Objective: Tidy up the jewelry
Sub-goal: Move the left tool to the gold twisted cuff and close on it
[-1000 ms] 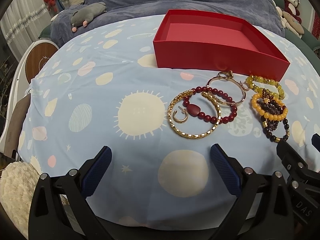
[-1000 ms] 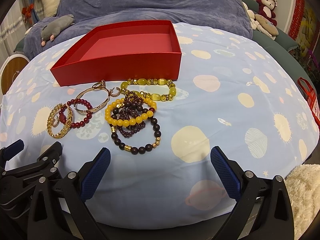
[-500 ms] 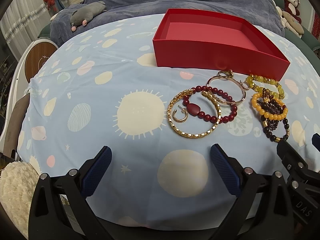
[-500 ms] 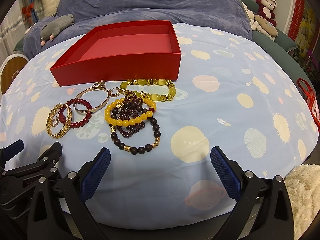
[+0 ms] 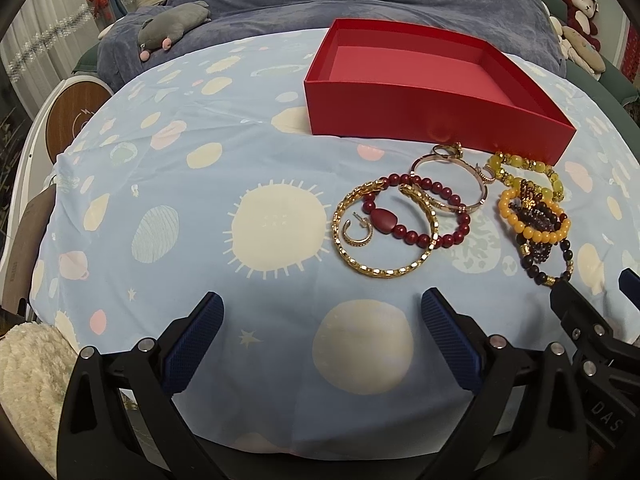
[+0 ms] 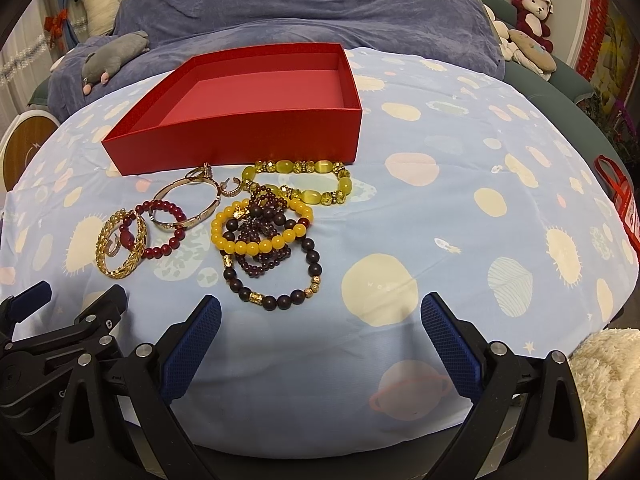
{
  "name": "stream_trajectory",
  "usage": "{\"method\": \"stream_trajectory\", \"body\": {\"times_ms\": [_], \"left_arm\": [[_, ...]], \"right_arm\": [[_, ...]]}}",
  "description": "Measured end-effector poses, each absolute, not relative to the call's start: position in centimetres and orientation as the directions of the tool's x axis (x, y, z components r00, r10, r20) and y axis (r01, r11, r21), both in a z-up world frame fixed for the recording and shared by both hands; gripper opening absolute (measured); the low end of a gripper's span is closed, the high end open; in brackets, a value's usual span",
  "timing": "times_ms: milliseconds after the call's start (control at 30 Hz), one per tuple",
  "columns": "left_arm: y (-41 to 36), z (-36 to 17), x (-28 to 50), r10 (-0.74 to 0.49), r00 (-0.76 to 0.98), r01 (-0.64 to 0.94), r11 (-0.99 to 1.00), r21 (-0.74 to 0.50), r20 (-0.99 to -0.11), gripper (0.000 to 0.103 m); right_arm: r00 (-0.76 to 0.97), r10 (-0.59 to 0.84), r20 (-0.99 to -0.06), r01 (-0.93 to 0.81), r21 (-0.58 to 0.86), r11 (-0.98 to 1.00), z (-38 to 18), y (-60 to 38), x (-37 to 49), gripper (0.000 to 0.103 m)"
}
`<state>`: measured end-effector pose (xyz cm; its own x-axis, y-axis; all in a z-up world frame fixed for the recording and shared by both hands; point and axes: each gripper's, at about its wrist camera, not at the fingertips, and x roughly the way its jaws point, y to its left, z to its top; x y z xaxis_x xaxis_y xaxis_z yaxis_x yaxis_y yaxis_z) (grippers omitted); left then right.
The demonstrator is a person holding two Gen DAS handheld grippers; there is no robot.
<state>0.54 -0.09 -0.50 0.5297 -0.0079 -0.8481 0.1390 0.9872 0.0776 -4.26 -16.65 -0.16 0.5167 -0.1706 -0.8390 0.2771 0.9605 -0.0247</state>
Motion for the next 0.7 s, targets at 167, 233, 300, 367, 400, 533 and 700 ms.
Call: {"method": "stream_trajectory", "body": {"times_ms": [167,233,300,367,400,533,700], "left_arm": [[0.4,-0.2,0.5,-0.008,0.533,0.114,0.992,0.062,-0.846,0.095],[0.5,0.0,0.7,-0.013,0.540,0.104,0.993,0.052,-0.841,0.095],[0.3,0.2,0.9,-0.033,0.545,0.123,0.992,0.041,-0.838,0.095],[-0.1,0.3,1.3,-0.041,0.545,0.143,0.989,0.044,-0.838,0.095],[-0.3,0.2,1.5,-0.048,0.543,0.153,0.987,0.043,-0.839,0.095],[-0.8,-0.1,2.8,-0.066,0.519,0.166,0.986,0.025,-0.852,0.095],[-1.0,-0.4,4.0,-0.070,0.516,0.160,0.987,0.016,-0.854,0.095]], "right_arm": [[0.526,-0.174,-0.833,0.279,-0.024,0.960,0.1,-16.9,-4.3,0.096],[0.529,-0.180,-0.829,0.280,-0.030,0.960,0.3,-17.1,-4.3,0.096],[0.528,-0.184,-0.829,0.288,-0.029,0.957,0.4,-17.3,-4.2,0.096],[0.529,-0.179,-0.829,0.297,-0.016,0.955,0.5,-17.6,-4.3,0.096],[0.530,-0.179,-0.829,0.303,-0.012,0.953,0.6,-17.8,-4.3,0.096],[0.522,-0.191,-0.831,0.330,-0.010,0.944,0.7,-18.6,-4.3,0.096],[0.519,-0.189,-0.834,0.357,0.011,0.934,0.5,-19.3,-4.3,0.096]]}}
